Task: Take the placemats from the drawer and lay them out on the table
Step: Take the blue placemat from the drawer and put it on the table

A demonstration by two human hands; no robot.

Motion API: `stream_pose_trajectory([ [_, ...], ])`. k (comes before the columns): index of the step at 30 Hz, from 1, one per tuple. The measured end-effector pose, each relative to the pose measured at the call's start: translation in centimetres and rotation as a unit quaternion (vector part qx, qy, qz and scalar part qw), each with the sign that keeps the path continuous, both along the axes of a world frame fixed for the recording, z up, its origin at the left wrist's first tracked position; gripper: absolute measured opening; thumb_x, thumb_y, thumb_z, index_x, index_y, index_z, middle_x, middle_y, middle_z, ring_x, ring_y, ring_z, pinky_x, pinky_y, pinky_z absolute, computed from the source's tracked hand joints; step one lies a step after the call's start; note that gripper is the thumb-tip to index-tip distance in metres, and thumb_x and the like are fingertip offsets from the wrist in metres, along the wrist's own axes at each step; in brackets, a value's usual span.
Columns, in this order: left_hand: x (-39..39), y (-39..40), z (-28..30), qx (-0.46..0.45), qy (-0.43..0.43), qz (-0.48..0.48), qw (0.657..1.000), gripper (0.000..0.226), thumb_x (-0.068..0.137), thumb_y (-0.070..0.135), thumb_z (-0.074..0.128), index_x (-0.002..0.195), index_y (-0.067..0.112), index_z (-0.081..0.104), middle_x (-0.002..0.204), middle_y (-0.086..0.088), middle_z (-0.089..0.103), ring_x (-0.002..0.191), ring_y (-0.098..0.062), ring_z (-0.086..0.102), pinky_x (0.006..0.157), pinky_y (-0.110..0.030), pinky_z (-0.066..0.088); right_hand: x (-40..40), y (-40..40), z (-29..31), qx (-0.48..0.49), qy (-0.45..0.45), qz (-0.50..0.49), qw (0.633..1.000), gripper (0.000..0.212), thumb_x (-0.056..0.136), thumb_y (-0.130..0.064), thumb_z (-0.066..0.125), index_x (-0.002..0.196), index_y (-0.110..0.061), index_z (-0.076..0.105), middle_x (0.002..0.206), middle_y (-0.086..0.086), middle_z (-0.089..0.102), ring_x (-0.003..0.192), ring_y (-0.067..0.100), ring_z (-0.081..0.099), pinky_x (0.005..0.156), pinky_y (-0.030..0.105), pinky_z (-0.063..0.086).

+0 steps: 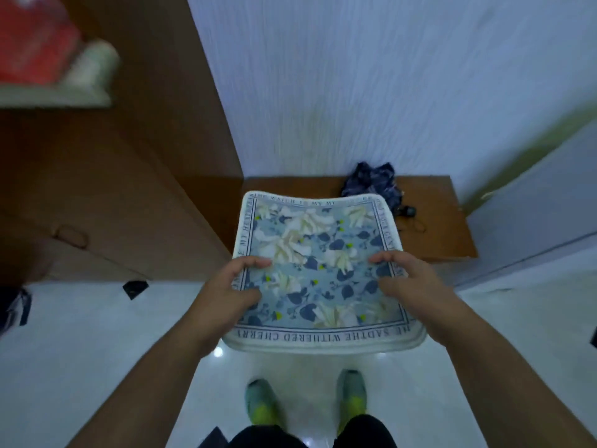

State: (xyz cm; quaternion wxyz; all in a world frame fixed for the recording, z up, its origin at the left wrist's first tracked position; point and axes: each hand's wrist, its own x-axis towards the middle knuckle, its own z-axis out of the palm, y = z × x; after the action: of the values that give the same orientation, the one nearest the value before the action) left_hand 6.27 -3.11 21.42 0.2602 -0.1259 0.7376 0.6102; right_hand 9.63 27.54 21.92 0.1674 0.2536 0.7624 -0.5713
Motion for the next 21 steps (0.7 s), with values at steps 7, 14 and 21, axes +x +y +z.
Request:
stream_pose_trajectory([
  [7, 0.8, 1.1, 14.8, -0.018, 0.184, 0.001, 0.983, 0.02, 0.093, 0.017, 0.072, 0.101, 0.035, 0.078, 0.129, 0.006, 0.067, 0.112, -0.022, 0.07, 0.089, -0.049, 0.06, 2.3, 2.4, 13.7, 0.006, 0.187, 0.01, 0.982, 0.033, 0.086, -0.016, 0.074, 0.11, -0.04, 0.075, 0.123, -0.014, 0.068, 0.106, 0.006, 0.068, 0.089, 0.039, 0.059],
  [14, 7.1, 3.3, 22.8, -0.012, 0.234, 0.052, 0.971, 0.051, 0.09, 0.009, 0.073, 0.123, 0.048, 0.07, 0.137, 0.013, 0.062, 0.117, -0.016, 0.068, 0.09, -0.043, 0.061, 3.1, 4.8, 21.0, 0.047, 0.247, 0.108, 0.962, 0.056, 0.081, -0.014, 0.081, 0.12, -0.049, 0.061, 0.117, -0.023, 0.054, 0.095, -0.006, 0.058, 0.071, 0.007, 0.051],
  [21, 16.4, 2.6, 24.5, -0.064, 0.238, 0.217, 0.945, 0.054, 0.088, 0.013, 0.076, 0.123, 0.053, 0.066, 0.132, 0.014, 0.061, 0.103, -0.024, 0.074, 0.076, -0.044, 0.065, 2.7, 1.8, 22.7, 0.006, 0.271, 0.253, 0.929, 0.056, 0.084, -0.016, 0.078, 0.122, -0.054, 0.059, 0.132, -0.02, 0.055, 0.118, 0.009, 0.059, 0.095, 0.039, 0.056],
])
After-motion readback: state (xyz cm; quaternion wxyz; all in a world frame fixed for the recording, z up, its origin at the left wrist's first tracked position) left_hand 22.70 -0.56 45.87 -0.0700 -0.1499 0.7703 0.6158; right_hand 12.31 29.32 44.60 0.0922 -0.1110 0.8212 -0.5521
